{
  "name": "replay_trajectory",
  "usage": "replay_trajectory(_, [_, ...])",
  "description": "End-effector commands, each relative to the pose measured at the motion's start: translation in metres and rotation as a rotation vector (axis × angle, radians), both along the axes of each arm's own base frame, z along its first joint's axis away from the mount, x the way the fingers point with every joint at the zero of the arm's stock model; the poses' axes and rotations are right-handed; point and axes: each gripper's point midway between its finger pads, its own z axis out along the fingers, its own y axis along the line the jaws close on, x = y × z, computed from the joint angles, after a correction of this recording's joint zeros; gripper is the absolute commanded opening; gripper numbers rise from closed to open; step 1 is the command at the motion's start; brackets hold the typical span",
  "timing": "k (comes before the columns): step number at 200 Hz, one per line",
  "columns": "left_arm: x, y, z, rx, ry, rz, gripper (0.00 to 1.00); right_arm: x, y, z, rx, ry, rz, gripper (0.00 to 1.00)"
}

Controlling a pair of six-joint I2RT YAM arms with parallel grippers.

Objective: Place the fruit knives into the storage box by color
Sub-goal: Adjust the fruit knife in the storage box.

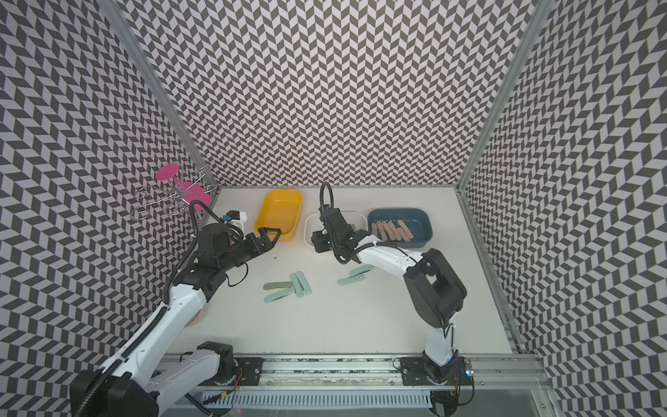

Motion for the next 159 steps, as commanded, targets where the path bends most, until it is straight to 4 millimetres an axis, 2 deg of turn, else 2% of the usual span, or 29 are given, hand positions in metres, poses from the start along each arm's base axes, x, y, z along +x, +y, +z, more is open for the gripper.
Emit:
replay_trajectory(1, [0.002, 0.003, -0.004, 0.014, 0.010, 0.011, 1.00, 0.022, -0.009, 0.026, 0.023, -0.082, -0.057, 0.50])
replay_trajectory(39, [0.023, -0.005, 0.001, 0.036, -0.006, -0.025, 1.00, 0.048, -0.017, 0.019, 0.024, -0.053, -0.078, 0.51])
replay_trajectory(69, [0.049, -0.030, 0.004, 0.080, -0.025, -0.086, 1.00, 0.069, -0.038, 0.020, 0.013, -0.037, -0.139, 0.52])
replay_trajectory(92, [0.072, -0.064, 0.004, 0.142, -0.032, -0.159, 1.00, 0.080, -0.075, 0.026, 0.062, -0.017, -0.220, 0.52])
replay_trajectory(121, [0.099, -0.111, -0.010, 0.213, -0.007, -0.243, 1.00, 0.083, -0.128, 0.033, 0.129, 0.003, -0.333, 0.52])
replay_trajectory(146, [0.119, -0.143, -0.038, 0.255, 0.052, -0.297, 1.00, 0.078, -0.172, 0.029, 0.146, 0.022, -0.440, 0.54])
replay_trajectory(159, [0.128, -0.155, -0.059, 0.285, 0.095, -0.316, 1.00, 0.073, -0.190, 0.024, 0.154, 0.027, -0.481, 0.57])
